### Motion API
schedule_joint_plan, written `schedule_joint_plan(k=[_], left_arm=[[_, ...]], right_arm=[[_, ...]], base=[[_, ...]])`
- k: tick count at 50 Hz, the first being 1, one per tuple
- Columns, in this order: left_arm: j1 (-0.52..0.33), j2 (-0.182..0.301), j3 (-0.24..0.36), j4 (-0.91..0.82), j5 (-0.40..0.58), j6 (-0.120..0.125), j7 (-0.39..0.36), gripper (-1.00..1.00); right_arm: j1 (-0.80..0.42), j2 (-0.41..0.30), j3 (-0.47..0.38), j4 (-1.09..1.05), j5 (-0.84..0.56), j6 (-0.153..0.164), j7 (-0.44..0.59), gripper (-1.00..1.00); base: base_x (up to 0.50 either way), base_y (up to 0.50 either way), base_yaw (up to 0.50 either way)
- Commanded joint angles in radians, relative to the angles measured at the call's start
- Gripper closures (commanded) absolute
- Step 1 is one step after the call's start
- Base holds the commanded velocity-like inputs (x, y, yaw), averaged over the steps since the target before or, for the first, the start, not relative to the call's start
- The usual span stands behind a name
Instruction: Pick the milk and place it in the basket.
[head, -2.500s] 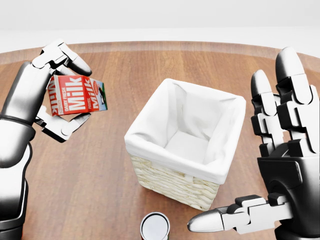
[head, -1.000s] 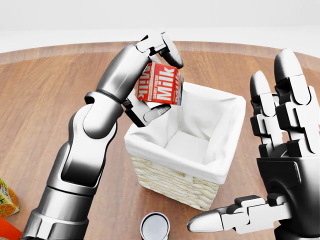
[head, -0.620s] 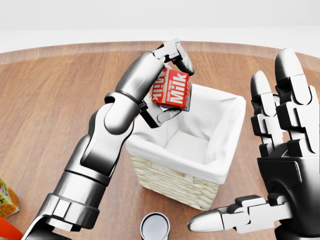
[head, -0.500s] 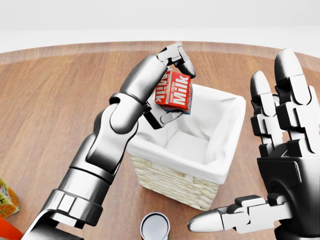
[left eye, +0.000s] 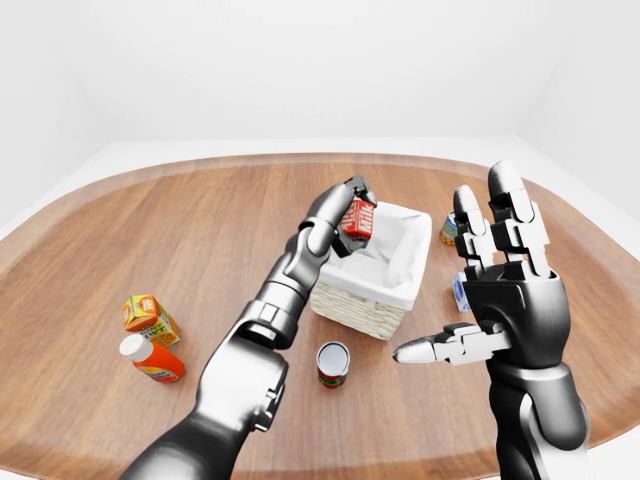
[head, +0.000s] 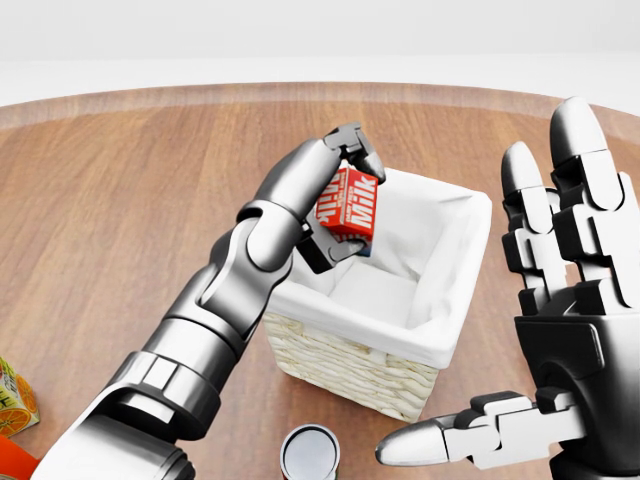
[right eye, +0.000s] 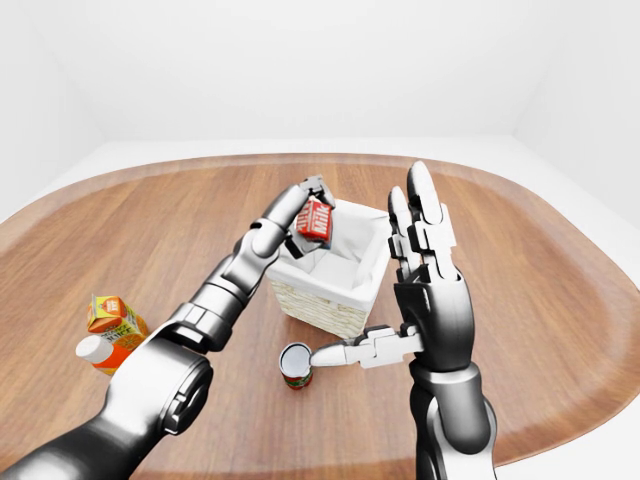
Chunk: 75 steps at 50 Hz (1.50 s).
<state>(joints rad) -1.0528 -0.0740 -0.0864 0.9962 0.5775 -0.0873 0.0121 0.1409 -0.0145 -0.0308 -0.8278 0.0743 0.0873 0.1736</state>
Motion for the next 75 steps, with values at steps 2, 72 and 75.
schedule_joint_plan(k=[2, 72, 75], left_arm=[[-0.048, -0.012, 0.018, 0.080, -0.003, 0.000, 0.067, 1.00], [-0.015, -0.044, 0.023, 0.219, 0.007, 0.000, 0.133, 1.00], [-0.015, -0.044, 0.023, 0.219, 0.010, 0.000, 0.136, 1.00]], right_arm=[[0.003, 0.000, 0.003, 0.002, -0.001, 0.000, 0.000, -1.00], [0.003, 0.000, -0.003, -0.007, 0.003, 0.000, 0.001, -1.00], [0.003, 0.000, -0.004, -0.007, 0.003, 0.000, 0.001, -1.00]], base=[[0.00, 0.00, 0.00], [0.00, 0.00, 0.00], [0.00, 0.00, 0.00]])
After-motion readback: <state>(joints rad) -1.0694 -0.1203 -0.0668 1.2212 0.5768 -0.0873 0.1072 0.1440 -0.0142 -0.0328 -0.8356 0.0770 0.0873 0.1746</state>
